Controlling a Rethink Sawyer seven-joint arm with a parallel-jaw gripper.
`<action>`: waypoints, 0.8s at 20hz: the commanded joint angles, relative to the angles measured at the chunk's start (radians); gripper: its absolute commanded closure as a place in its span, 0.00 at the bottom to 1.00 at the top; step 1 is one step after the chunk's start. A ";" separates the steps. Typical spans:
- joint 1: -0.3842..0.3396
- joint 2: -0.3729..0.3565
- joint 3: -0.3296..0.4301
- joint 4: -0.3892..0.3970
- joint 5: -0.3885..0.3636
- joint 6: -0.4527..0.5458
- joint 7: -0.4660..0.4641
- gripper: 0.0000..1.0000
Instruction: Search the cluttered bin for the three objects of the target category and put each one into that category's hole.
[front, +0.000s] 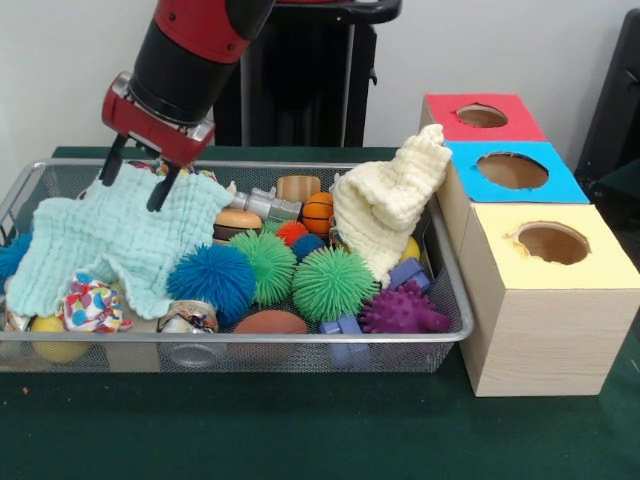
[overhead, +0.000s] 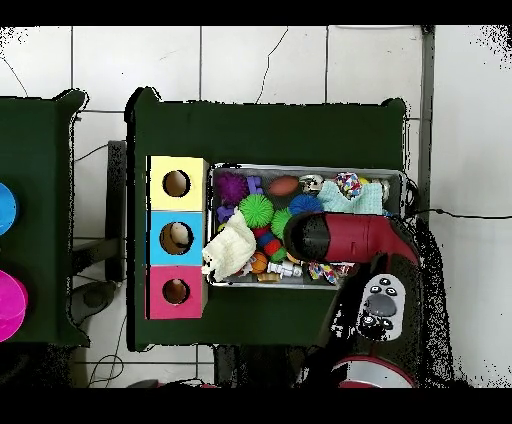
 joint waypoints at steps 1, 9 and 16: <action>-0.050 0.133 0.015 0.054 -0.001 -0.157 0.204 0.00; -0.067 0.207 0.009 0.051 0.027 -0.265 0.195 0.00; -0.097 0.203 0.059 0.062 0.050 -0.223 0.126 1.00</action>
